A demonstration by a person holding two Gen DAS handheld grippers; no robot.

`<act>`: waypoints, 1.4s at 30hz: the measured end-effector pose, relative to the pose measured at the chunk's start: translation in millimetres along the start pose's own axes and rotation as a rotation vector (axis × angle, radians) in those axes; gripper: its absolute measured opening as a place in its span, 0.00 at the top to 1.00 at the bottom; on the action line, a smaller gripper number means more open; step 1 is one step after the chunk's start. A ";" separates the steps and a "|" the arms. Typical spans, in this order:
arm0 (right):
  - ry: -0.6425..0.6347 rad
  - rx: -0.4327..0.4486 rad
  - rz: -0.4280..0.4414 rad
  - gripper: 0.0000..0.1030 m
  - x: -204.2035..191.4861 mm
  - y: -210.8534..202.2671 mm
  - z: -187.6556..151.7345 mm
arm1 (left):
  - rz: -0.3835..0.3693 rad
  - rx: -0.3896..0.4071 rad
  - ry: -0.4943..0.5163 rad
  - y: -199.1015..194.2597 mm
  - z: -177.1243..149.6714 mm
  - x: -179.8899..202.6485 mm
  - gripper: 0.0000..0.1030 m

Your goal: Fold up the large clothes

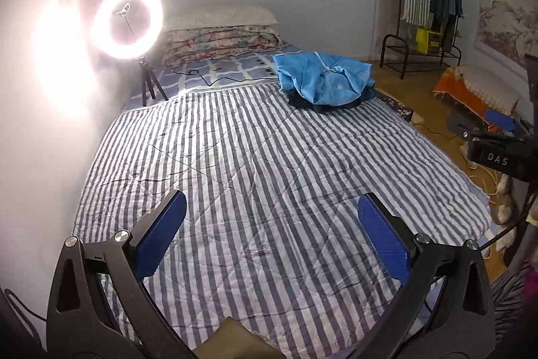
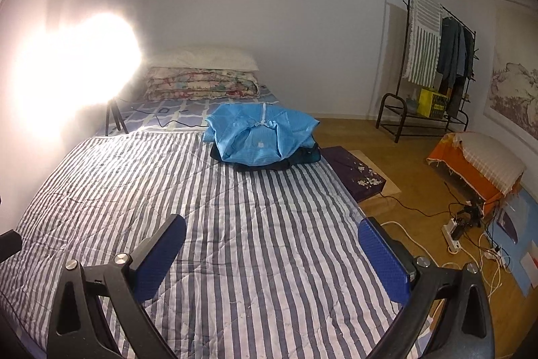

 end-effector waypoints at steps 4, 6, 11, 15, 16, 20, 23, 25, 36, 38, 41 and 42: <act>0.010 -0.006 -0.001 0.00 2.9 1.3 -0.5 | 0.004 0.016 -0.002 -4.7 2.4 -0.1 0.00; 0.017 -0.007 -0.004 0.00 4.4 1.1 -0.8 | -0.003 0.018 -0.012 -5.6 3.2 -0.9 0.00; 0.029 -0.011 -0.007 0.00 7.8 3.9 0.4 | -0.010 0.018 -0.023 -7.5 4.0 -2.1 0.00; 0.032 -0.015 -0.005 0.00 7.6 4.5 -0.2 | -0.013 0.023 -0.023 -9.0 4.3 -1.3 0.00; 0.032 -0.016 -0.004 0.00 7.5 4.8 -0.4 | -0.016 0.024 -0.025 -9.3 4.5 -0.9 0.00; 0.028 -0.019 -0.002 0.00 5.1 4.7 -2.0 | -0.022 0.024 -0.026 -9.8 4.5 1.1 0.00; 0.026 -0.016 -0.004 0.00 3.1 2.6 -3.5 | -0.023 0.023 -0.027 -10.1 4.1 1.7 0.00; 0.028 -0.016 -0.003 0.00 2.6 2.0 -3.2 | -0.023 0.023 -0.027 -9.8 4.1 1.2 0.00; 0.029 -0.018 -0.003 0.00 2.4 1.5 -3.4 | -0.023 0.024 -0.028 -10.3 3.9 1.3 0.00; 0.030 -0.018 -0.002 0.00 2.3 1.2 -3.4 | -0.024 0.024 -0.029 -10.6 3.7 2.2 0.00; 0.029 -0.018 -0.001 0.00 0.9 0.9 -4.7 | -0.022 0.026 -0.027 -11.4 3.9 2.9 0.00; 0.028 -0.017 0.000 0.00 0.6 1.5 -5.1 | -0.022 0.026 -0.029 -11.3 3.9 2.5 0.00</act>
Point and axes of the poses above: each gripper's, at about its wrist camera, not at the fingertips, and y roughly the way its jaws point, x to its right, z to its top, the point moved 2 cm from there along y, roughly the way its jaws point, and after that the axes turned 14 degrees about -z, right-handed, at the moved point
